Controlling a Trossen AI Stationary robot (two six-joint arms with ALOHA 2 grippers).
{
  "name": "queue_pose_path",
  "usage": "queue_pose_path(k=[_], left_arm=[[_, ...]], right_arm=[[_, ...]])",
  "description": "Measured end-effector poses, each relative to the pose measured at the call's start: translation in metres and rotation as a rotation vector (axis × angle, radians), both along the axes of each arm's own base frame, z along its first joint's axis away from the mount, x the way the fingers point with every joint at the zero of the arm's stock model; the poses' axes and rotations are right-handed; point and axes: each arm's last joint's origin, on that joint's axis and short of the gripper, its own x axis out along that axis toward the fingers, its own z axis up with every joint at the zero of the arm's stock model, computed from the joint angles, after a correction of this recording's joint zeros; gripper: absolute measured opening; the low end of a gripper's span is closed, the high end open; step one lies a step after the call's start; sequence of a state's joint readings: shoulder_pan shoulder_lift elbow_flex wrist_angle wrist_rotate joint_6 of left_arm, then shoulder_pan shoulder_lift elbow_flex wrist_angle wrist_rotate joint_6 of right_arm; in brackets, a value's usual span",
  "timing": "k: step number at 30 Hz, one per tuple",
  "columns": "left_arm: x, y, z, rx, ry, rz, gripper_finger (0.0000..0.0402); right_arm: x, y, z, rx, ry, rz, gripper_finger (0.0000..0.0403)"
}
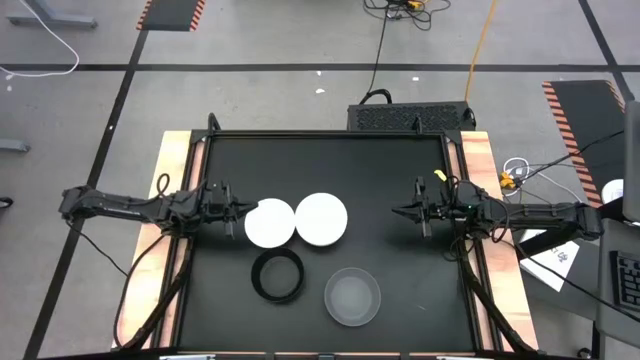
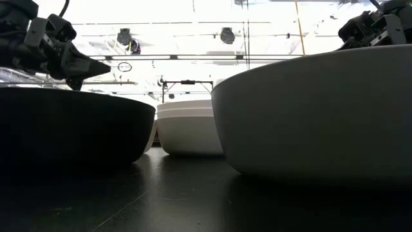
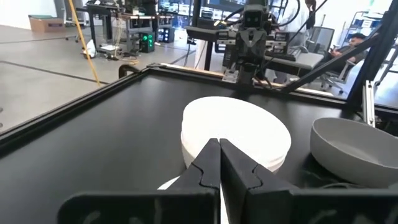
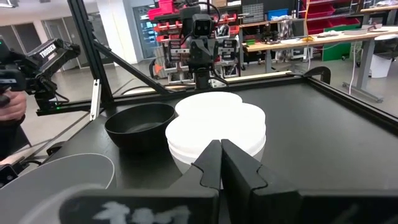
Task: Nest bowls inside each other
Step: Stack the gray bowl into the white bowl
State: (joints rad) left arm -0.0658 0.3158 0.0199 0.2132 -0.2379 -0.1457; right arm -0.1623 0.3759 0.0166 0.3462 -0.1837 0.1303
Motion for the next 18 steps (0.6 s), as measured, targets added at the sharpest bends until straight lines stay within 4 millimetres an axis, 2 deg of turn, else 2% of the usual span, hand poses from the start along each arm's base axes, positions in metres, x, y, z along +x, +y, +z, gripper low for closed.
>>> queue_pose_path(k=[13,18], left_arm=[[-0.0008,0.0001,-0.0023,0.008,-0.001,0.0,0.0008],[-0.0008,0.0001,-0.0023,0.023,0.001,-0.001,0.0017]], right_arm=[[0.0,0.0009,0.0013,-0.008,-0.014,0.032,0.0002],[-0.0002,0.0025,0.0095,-0.025,-0.096,0.085,0.0029]])
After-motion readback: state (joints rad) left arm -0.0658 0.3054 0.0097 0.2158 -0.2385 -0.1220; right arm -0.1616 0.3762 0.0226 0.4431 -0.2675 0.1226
